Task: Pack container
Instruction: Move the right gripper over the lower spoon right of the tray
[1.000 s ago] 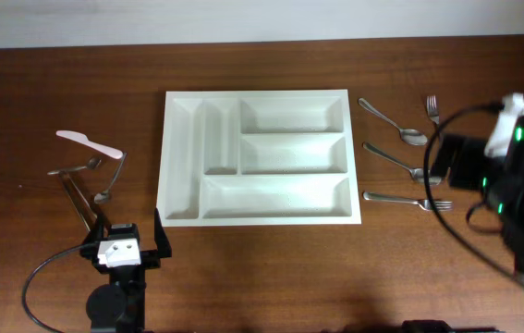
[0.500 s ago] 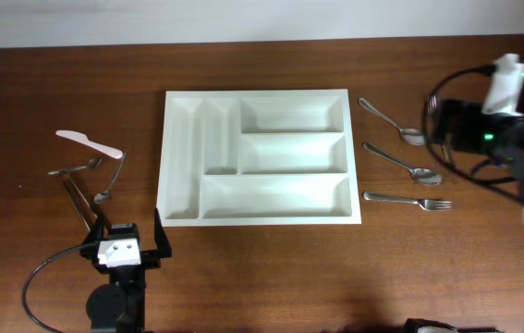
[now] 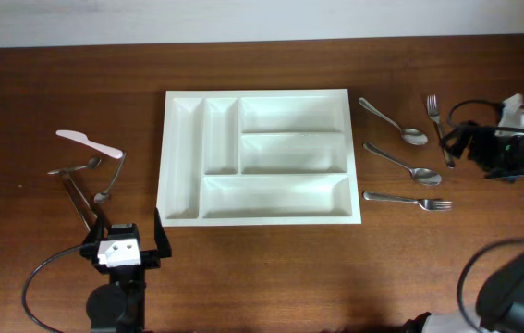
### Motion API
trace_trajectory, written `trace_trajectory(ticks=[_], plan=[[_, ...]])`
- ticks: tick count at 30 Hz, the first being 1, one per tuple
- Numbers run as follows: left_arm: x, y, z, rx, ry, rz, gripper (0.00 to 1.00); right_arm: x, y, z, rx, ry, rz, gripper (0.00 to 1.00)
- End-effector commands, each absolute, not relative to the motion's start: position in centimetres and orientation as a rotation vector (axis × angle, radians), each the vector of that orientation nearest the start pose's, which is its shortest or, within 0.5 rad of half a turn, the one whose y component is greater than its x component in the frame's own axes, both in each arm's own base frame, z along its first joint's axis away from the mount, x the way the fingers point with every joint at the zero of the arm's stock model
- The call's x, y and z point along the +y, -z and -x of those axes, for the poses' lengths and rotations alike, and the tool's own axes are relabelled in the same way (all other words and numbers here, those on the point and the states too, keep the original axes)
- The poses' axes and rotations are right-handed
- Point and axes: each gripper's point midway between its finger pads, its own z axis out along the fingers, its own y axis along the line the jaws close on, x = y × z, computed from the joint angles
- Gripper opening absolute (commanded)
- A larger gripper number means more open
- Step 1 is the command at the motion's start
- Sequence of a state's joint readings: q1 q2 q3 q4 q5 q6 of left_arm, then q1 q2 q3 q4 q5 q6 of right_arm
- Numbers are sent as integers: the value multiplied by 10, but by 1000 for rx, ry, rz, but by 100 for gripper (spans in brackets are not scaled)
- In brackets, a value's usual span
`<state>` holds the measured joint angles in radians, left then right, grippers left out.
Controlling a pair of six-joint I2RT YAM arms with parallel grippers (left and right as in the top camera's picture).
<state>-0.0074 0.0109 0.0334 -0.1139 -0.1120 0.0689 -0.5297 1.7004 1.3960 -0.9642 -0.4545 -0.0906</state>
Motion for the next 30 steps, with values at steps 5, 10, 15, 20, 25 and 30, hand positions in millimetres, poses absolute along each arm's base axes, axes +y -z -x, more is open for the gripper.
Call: trace_trajectory(ticks=[5, 10, 15, 20, 25, 30], plan=[[17, -158, -244, 1663, -154, 4, 99, -118, -74, -369, 2731, -629, -546, 99], [17, -158, -244, 1663, -153, 4, 99, -118, -49, -375, 2739, -688, -606, 95], [17, -158, -244, 1663, -153, 4, 99, -114, -44, -382, 2728, -706, -606, 91], [17, -158, -244, 1663, -153, 4, 99, -111, -42, -383, 2728, -704, -595, 88], [17, -158, -244, 1663, -154, 4, 99, -105, -25, -371, 2747, -724, -624, 88], [17, -158, -244, 1663, -153, 4, 99, -99, -12, -362, 2760, -738, -649, 88]])
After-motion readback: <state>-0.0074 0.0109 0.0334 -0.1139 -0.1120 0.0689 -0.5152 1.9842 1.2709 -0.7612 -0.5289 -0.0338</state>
